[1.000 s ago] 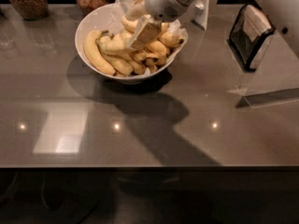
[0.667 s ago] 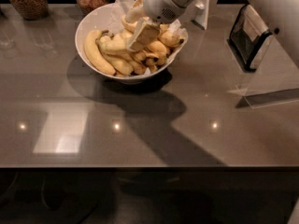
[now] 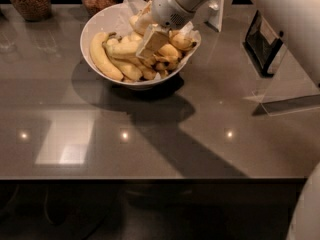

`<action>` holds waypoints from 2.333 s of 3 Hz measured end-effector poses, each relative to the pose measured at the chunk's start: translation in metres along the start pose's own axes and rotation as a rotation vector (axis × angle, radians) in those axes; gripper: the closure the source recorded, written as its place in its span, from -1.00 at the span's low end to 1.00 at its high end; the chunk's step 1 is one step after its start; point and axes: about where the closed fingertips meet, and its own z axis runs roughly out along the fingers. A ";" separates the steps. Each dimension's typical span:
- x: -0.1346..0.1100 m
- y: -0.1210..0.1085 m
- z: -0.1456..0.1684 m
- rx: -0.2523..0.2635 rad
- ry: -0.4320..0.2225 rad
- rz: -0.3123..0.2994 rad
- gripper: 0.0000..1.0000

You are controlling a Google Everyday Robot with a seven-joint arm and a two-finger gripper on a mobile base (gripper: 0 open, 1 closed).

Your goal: Pick banana from white bowl

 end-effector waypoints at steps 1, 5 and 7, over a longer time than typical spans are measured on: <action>0.005 0.002 0.007 -0.018 0.022 0.003 -0.14; -0.005 0.020 -0.015 0.000 0.043 -0.041 1.00; -0.024 0.059 -0.072 0.041 -0.080 -0.109 1.00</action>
Offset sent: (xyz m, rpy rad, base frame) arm 0.0012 -0.0034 -0.0146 -0.0575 0.0252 -0.0035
